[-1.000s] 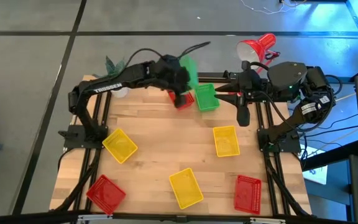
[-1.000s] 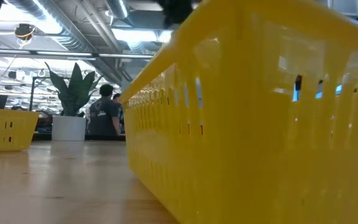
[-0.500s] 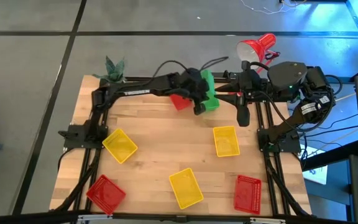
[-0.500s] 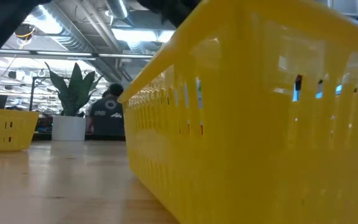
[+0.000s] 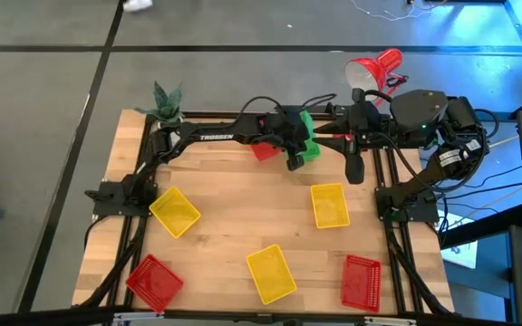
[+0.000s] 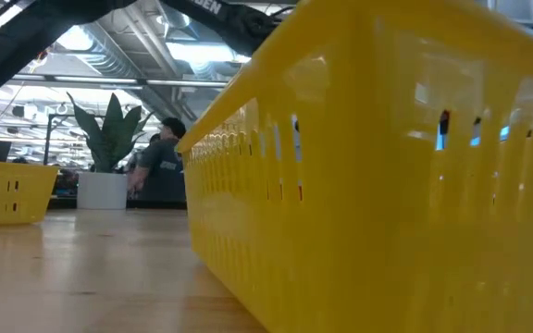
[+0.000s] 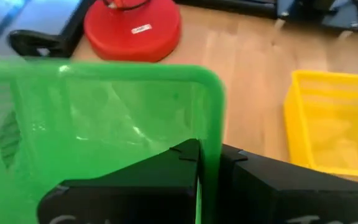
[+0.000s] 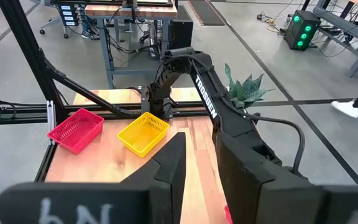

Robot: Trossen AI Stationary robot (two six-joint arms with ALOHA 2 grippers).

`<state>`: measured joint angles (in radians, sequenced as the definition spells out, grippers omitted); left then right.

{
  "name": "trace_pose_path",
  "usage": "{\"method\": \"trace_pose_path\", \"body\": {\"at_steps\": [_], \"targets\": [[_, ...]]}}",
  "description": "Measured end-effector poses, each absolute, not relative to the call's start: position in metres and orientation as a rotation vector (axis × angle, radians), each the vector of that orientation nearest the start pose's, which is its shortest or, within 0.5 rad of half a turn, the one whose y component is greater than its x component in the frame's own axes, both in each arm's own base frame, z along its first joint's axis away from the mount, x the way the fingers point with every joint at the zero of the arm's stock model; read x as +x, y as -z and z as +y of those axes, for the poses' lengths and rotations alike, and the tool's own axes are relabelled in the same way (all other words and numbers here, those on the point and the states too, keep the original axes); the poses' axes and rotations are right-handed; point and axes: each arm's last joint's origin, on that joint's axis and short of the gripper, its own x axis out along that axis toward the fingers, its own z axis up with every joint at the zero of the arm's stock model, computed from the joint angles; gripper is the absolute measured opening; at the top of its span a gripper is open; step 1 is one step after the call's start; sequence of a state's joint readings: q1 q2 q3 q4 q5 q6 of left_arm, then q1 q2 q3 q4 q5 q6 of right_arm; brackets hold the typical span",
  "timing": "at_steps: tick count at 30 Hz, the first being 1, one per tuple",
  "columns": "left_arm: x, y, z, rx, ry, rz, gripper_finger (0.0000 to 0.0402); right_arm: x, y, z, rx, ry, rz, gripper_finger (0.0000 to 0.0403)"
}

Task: Stack baskets by color
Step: Stack the left green bin on the right green bin

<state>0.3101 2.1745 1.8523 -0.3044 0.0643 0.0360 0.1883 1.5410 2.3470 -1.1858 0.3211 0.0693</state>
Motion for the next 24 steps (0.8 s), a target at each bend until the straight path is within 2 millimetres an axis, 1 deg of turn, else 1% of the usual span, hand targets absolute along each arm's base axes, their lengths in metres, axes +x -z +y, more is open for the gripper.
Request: {"method": "trace_pose_path", "body": {"at_steps": [2, 5, 8, 13, 16, 24], "targets": [[0.477, -0.245, 0.151, -0.061, -0.249, 0.614, 0.0000, 0.225, -0.550, 0.033, -0.027, 0.144, 0.363, 0.0090], [0.476, -0.244, 0.154, -0.028, -0.239, 0.623, 0.0000, 0.225, -0.550, 0.033, -0.027, 0.144, 0.363, 0.0090], [0.475, -0.244, 0.156, -0.028, -0.240, 0.625, 0.0000, 0.225, -0.550, 0.033, -0.030, 0.144, 0.363, 0.0090], [0.478, -0.228, 0.157, -0.038, -0.229, 0.669, 0.0000, 0.225, -0.550, 0.033, -0.030, 0.144, 0.362, 0.0090], [0.479, -0.224, 0.157, -0.034, -0.236, 0.672, 0.0000, 0.225, -0.551, 0.033, -0.030, 0.144, 0.361, 0.0090], [0.480, -0.226, 0.158, -0.026, -0.252, 0.656, 0.0000, 0.225, -0.551, 0.034, -0.028, 0.138, 0.360, 0.0090]]}}
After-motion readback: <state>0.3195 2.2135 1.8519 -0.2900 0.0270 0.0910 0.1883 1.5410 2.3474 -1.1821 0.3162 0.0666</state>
